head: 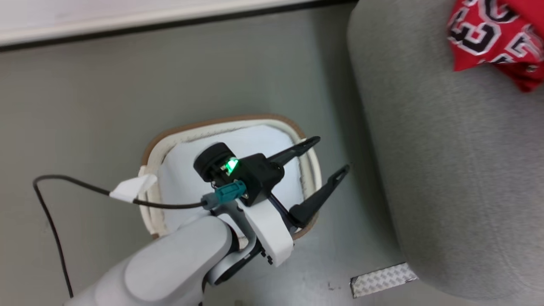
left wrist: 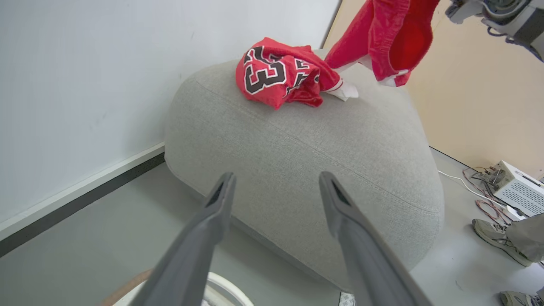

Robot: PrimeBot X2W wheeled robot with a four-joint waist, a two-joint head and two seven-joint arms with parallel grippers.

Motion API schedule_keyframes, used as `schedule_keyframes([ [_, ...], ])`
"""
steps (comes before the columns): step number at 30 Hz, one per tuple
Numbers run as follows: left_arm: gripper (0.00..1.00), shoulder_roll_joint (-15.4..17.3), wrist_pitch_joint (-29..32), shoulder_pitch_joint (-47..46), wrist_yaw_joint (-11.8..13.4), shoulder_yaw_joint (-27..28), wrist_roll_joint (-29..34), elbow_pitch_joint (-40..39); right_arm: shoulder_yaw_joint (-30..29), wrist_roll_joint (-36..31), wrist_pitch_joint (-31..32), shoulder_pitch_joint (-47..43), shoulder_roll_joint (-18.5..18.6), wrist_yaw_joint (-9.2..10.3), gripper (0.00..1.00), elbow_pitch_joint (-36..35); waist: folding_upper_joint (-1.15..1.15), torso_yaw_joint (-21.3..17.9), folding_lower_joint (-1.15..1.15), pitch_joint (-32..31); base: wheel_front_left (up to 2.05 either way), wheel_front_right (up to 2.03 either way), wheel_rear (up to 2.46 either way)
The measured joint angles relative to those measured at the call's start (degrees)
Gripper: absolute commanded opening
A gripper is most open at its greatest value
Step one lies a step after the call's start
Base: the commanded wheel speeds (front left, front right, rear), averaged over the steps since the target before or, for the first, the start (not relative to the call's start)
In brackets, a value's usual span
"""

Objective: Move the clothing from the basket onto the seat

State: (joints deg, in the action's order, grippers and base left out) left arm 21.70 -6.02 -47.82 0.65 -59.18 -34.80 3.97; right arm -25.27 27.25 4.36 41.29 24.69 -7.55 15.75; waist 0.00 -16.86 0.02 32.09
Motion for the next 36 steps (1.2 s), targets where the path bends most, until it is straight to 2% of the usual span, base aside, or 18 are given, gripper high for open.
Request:
schedule_keyframes([
  [4, 1.00, 0.19, -0.10, -0.58, 0.41, 0.68, 0.00, -0.68, 1.79, -3.16, 3.11, 2.31, 2.92, 0.01, 0.00, 8.78, 0.00, 2.46, 0.00, 3.20, 0.00, 0.00, 0.00],
  [8, 1.00, -0.10, -1.03, -0.64, 0.40, 0.73, 0.00, -0.34, 4.66, -4.56, 10.91, 3.13, 4.47, 0.00, 0.00, 16.83, 0.00, 4.79, -0.01, 5.01, 0.00, 0.00, 0.00],
  [10, 1.00, -0.27, -1.53, -0.62, 0.38, 0.79, -0.08, 0.33, 7.57, -4.16, 16.03, 3.14, 4.90, 0.00, 0.36, 18.97, 0.00, 5.56, 0.00, 5.28, 0.00, 0.00, 0.00],
  [11, 1.00, -0.42, -1.68, -0.59, 0.38, 0.80, -0.11, 0.64, 8.25, -3.34, 17.35, 3.14, 4.97, -0.01, 0.46, 19.47, 0.00, 5.75, 0.00, 5.17, 0.00, 0.00, 0.00],
  [12, 1.00, -0.42, -1.93, -0.47, 0.38, 0.83, -0.26, 0.99, 8.79, -2.70, 18.52, 3.10, 5.25, -0.01, 0.84, 19.70, 0.00, 5.81, -0.01, 4.91, 0.00, 0.00, 0.00],
  [13, 1.00, -0.48, -2.13, -0.41, 0.38, 0.86, -0.57, 1.25, 9.31, -2.24, 19.69, 2.95, 5.98, -0.01, 1.00, 19.87, 0.00, 5.80, -0.01, 4.54, 0.00, 0.00, 0.00],
  [21, 1.00, -1.46, -3.72, 1.24, 0.41, 0.80, -1.91, 3.83, 15.39, 0.56, 25.39, -0.94, 8.01, -0.01, 1.00, 17.70, 0.00, 5.17, -0.01, -0.02, 0.00, 0.00, 0.00],
  [25, 1.00, -1.98, -4.94, 3.29, 0.63, 0.86, -2.79, 5.80, 19.26, 1.14, 30.95, -4.73, 9.38, -0.01, 1.00, 15.17, 0.00, 4.70, -0.02, -4.00, 0.00, 0.00, 0.00],
  [30, 1.00, -2.69, -6.42, 6.67, 1.46, 1.70, -5.20, 8.13, 22.30, 2.59, 37.60, -9.39, 10.68, 0.00, 1.00, 8.35, 0.00, 4.13, -0.02, -10.34, 0.00, 0.00, 0.00],
  [36, 1.00, -2.97, -7.87, 10.46, 2.94, 4.43, -7.46, 9.12, 22.61, 4.58, 38.86, -13.96, 11.85, -0.01, 1.00, -5.49, 0.00, 4.00, -0.04, -18.67, 0.00, 0.00, 0.00],
])
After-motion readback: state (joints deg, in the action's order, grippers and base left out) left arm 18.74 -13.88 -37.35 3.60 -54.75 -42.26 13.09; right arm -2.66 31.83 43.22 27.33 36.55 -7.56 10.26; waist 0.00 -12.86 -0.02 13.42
